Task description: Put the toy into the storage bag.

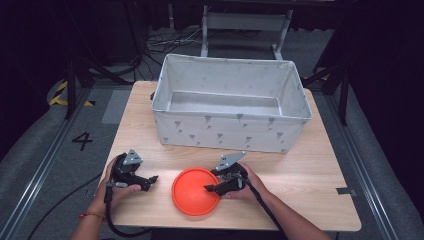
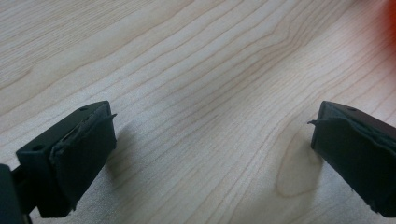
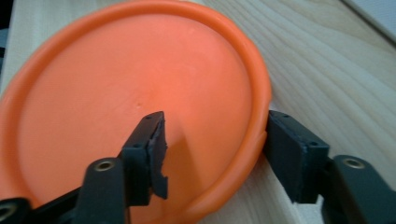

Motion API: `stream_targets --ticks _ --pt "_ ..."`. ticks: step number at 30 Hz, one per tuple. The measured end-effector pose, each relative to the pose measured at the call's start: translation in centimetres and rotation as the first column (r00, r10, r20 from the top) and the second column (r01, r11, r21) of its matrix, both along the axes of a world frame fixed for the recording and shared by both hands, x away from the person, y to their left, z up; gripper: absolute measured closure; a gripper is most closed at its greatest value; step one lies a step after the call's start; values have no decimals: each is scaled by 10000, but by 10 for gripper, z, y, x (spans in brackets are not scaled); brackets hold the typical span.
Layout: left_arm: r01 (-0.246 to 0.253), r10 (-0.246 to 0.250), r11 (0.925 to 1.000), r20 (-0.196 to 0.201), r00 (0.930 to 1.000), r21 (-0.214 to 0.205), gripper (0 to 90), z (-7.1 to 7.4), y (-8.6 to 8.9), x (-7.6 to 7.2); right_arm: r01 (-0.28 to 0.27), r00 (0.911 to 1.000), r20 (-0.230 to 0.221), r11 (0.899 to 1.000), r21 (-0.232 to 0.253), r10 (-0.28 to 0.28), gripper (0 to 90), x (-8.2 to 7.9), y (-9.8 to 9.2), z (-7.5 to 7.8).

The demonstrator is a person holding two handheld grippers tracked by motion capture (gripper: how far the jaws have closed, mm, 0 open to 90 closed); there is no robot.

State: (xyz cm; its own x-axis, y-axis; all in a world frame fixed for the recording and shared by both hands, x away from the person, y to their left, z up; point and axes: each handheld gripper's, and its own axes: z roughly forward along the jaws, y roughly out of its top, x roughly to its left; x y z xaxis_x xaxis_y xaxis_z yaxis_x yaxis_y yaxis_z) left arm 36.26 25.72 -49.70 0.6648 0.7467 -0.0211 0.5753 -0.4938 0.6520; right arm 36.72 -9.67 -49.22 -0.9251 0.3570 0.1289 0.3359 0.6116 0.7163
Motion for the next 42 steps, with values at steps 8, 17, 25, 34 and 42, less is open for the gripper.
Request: stream_targets --ticks 8,17,25,34,42 --pt "-7 7 10000 8 10000 16 2 0 0 0 1057 9899 -1030 9913 783 -975 683 11 -6 -3" --pt "41 -41 10000 0 10000 45 2 0 1 0 1173 9915 -621 9918 498 -1141 815 12 -13 3" --pt "52 -52 10000 -4 10000 48 2 0 1 0 1184 9929 114 9924 330 -1188 830 8 -30 21" --pt "24 -24 10000 17 10000 66 2 0 1 0 1518 9884 32 9883 117 -1518 832 13 -54 28" --pt "26 -26 10000 12 10000 63 2 0 1 0 1494 9887 -128 9886 -182 -1496 830 18 -52 20"
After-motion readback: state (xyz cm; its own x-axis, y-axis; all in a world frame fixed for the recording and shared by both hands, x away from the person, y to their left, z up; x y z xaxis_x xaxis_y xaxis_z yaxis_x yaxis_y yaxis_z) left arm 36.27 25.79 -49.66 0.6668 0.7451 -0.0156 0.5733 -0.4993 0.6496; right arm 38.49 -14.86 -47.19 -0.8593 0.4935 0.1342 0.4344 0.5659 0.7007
